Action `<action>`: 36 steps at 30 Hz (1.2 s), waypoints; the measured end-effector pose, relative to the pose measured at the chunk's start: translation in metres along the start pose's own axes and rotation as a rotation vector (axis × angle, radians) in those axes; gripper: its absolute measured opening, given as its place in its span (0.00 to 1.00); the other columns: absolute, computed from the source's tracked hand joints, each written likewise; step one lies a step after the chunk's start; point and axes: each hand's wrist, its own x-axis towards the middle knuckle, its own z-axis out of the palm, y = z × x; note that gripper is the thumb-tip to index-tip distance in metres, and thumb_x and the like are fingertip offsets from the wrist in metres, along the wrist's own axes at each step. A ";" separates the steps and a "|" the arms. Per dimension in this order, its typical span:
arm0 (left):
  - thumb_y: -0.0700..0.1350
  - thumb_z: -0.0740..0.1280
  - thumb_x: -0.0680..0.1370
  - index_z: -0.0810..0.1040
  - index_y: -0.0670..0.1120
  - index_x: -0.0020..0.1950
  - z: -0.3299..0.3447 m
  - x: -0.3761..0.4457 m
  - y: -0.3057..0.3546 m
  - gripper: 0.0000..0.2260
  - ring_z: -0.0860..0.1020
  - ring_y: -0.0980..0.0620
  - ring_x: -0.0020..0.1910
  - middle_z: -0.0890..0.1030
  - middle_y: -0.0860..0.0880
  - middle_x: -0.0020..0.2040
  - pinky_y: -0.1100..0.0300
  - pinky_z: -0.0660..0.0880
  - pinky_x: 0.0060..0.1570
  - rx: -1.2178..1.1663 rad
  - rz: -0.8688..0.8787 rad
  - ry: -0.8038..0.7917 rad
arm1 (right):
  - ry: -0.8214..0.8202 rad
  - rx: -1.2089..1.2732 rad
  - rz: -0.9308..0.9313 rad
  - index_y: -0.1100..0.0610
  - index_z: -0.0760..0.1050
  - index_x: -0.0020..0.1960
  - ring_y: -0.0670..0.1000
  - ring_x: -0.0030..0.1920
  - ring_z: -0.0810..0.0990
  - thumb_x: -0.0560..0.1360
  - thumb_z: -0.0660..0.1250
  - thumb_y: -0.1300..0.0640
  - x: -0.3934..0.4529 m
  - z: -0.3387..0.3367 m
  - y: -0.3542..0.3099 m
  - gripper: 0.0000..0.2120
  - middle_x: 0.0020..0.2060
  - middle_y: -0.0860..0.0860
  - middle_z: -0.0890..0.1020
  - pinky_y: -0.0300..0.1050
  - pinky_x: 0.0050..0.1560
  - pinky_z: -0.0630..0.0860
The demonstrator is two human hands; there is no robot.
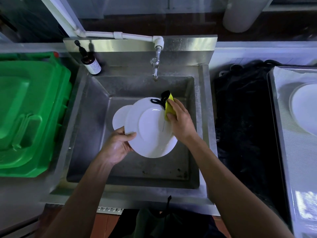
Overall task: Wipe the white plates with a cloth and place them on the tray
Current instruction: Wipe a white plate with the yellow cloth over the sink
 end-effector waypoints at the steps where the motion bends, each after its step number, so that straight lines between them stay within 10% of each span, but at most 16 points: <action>1: 0.37 0.70 0.73 0.79 0.42 0.67 -0.003 0.000 0.003 0.21 0.82 0.42 0.61 0.82 0.43 0.63 0.49 0.83 0.44 0.041 -0.013 -0.007 | -0.008 -0.007 -0.012 0.50 0.62 0.79 0.57 0.75 0.63 0.82 0.61 0.63 0.000 0.001 -0.002 0.27 0.79 0.49 0.61 0.57 0.73 0.66; 15: 0.35 0.70 0.78 0.85 0.50 0.53 -0.007 0.015 0.015 0.11 0.86 0.49 0.50 0.87 0.49 0.51 0.56 0.81 0.41 0.432 0.015 0.044 | 0.022 -0.202 -0.237 0.53 0.71 0.73 0.60 0.69 0.71 0.75 0.63 0.70 -0.019 0.053 -0.055 0.29 0.75 0.52 0.68 0.57 0.60 0.76; 21: 0.36 0.68 0.79 0.83 0.50 0.54 -0.011 0.018 0.027 0.11 0.84 0.48 0.53 0.87 0.50 0.51 0.47 0.80 0.55 0.682 0.145 0.095 | 0.089 -0.260 -0.212 0.55 0.70 0.74 0.60 0.65 0.75 0.74 0.59 0.73 -0.037 0.048 -0.069 0.31 0.73 0.51 0.71 0.58 0.54 0.79; 26: 0.41 0.67 0.77 0.79 0.46 0.46 -0.010 0.022 0.038 0.02 0.81 0.45 0.43 0.83 0.47 0.41 0.50 0.77 0.43 1.025 0.263 0.073 | 0.273 -0.266 -0.198 0.59 0.75 0.70 0.60 0.63 0.78 0.72 0.59 0.76 -0.057 0.015 -0.069 0.29 0.70 0.53 0.75 0.58 0.52 0.80; 30: 0.40 0.66 0.79 0.66 0.51 0.35 0.010 0.026 0.046 0.15 0.69 0.50 0.31 0.70 0.52 0.30 0.54 0.61 0.32 1.247 0.377 0.031 | 0.348 -0.220 -0.109 0.59 0.75 0.70 0.60 0.64 0.78 0.73 0.60 0.76 -0.078 -0.012 -0.059 0.28 0.71 0.54 0.74 0.61 0.55 0.80; 36: 0.40 0.64 0.82 0.66 0.53 0.41 0.071 0.026 0.047 0.13 0.74 0.40 0.36 0.70 0.50 0.33 0.53 0.60 0.31 1.572 0.592 -0.148 | 0.528 -0.215 -0.103 0.59 0.76 0.69 0.55 0.64 0.76 0.73 0.61 0.76 -0.110 -0.056 -0.032 0.27 0.69 0.54 0.76 0.50 0.57 0.80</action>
